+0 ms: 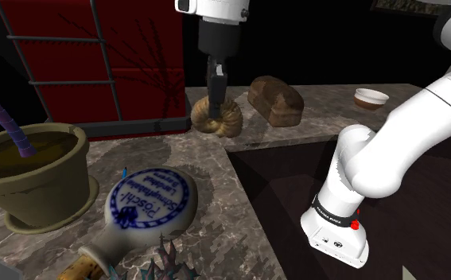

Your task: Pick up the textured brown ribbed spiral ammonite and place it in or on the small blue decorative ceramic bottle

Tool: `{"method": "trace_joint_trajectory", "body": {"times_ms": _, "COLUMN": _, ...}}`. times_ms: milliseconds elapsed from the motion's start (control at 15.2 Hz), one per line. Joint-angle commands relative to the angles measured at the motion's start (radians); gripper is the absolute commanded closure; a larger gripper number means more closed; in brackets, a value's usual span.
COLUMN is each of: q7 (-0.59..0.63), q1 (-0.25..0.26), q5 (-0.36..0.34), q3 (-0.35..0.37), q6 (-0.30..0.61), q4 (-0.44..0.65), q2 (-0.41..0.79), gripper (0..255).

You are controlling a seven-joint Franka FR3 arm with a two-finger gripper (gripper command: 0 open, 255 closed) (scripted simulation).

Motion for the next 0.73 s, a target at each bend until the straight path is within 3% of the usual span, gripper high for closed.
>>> {"method": "trace_joint_trajectory", "body": {"times_ms": 0, "q7": 0.003, "q1": -0.001, "q5": -0.003, "q3": 0.000, "q6": -0.028, "q4": 0.037, "q2": 0.010, "gripper": 255}}
{"method": "trace_joint_trajectory", "body": {"times_ms": 660, "q7": 0.013, "q1": -0.009, "q5": -0.015, "q3": -0.004, "q6": -0.159, "q4": 0.213, "q2": 0.054, "gripper": 255}}
